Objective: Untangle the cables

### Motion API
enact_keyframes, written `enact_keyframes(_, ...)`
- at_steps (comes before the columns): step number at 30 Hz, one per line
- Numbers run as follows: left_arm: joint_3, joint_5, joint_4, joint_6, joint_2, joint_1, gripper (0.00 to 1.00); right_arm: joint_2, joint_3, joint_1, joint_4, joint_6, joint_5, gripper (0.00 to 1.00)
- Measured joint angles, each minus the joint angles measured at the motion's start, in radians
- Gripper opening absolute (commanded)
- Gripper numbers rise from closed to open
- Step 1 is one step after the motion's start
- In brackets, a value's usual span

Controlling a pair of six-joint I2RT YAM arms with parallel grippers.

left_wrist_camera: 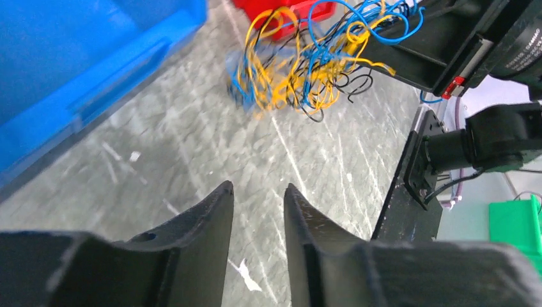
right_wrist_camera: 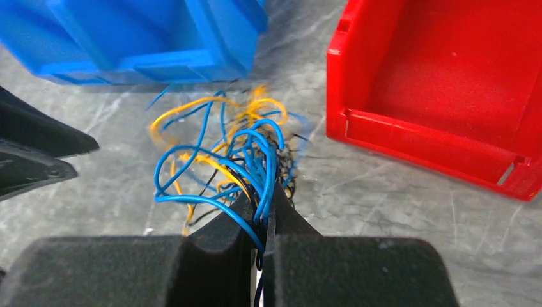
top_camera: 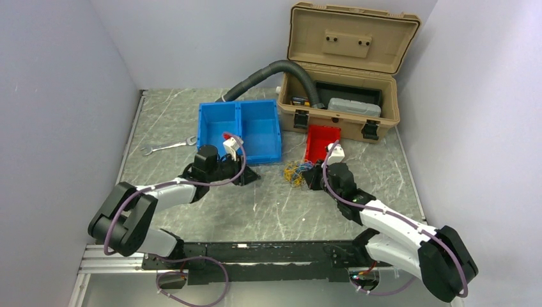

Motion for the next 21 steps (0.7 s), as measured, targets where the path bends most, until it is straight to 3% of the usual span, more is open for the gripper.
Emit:
enact_keyframes(7,-0.011,-0.043,-0.106,0.074,-0.049,0.014,0.76,0.106,-0.006,-0.018,0.019,-0.064,-0.087,0.0)
enact_keyframes(17,0.027,-0.117,-0.218,0.161,-0.044,-0.099,0.81,0.171,0.0,-0.017,0.051,-0.09,-0.201,0.01)
enact_keyframes(19,0.047,-0.121,-0.232,0.168,-0.023,-0.106,0.81,0.171,0.0,-0.017,0.053,-0.091,-0.202,0.08)
enact_keyframes(21,0.066,-0.124,-0.248,0.171,0.001,-0.106,0.81,0.171,0.0,-0.017,0.055,-0.091,-0.201,0.29)
